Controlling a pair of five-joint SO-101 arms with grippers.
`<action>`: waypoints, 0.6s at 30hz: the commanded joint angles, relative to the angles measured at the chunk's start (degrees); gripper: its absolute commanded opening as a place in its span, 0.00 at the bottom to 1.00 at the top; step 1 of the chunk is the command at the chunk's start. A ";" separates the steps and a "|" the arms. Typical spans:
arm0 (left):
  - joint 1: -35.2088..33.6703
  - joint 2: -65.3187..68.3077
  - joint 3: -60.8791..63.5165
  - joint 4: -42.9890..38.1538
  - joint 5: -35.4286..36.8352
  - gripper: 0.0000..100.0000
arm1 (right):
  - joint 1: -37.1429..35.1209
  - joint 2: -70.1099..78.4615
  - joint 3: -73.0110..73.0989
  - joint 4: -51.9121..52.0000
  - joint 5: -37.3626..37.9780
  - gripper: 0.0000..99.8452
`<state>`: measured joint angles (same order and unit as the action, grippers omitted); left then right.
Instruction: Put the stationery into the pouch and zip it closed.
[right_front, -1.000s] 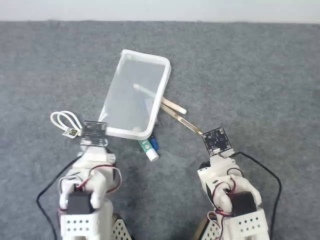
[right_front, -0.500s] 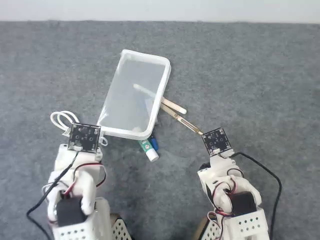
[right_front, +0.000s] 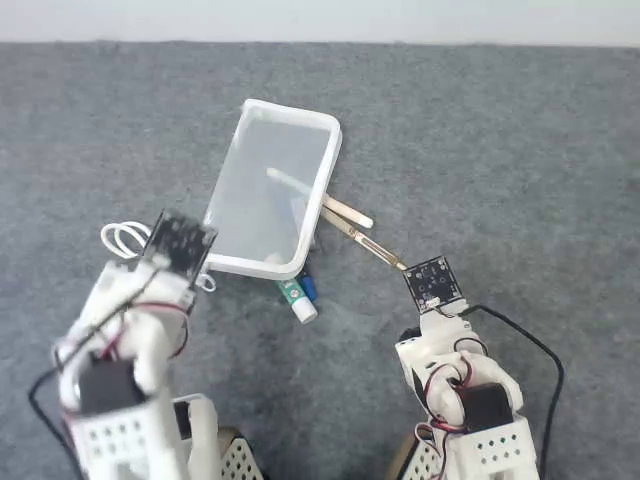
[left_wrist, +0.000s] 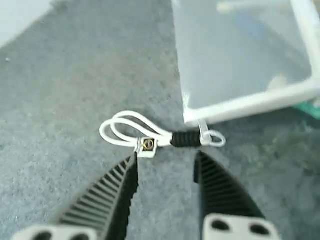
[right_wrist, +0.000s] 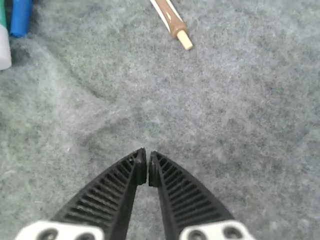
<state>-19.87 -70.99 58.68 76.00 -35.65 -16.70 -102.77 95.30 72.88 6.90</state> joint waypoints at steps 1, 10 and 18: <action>-1.41 12.57 -6.90 -0.09 -5.45 0.23 | 0.66 -0.57 1.23 0.48 -0.35 0.01; -4.04 40.53 -19.56 0.00 -18.11 0.23 | 0.66 -0.57 1.23 0.48 -0.35 0.01; -4.22 62.07 -31.43 0.18 -29.36 0.23 | 0.66 -0.57 1.23 0.48 -0.35 0.01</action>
<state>-23.65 -13.67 33.19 76.00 -61.32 -16.70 -102.77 95.30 72.88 6.90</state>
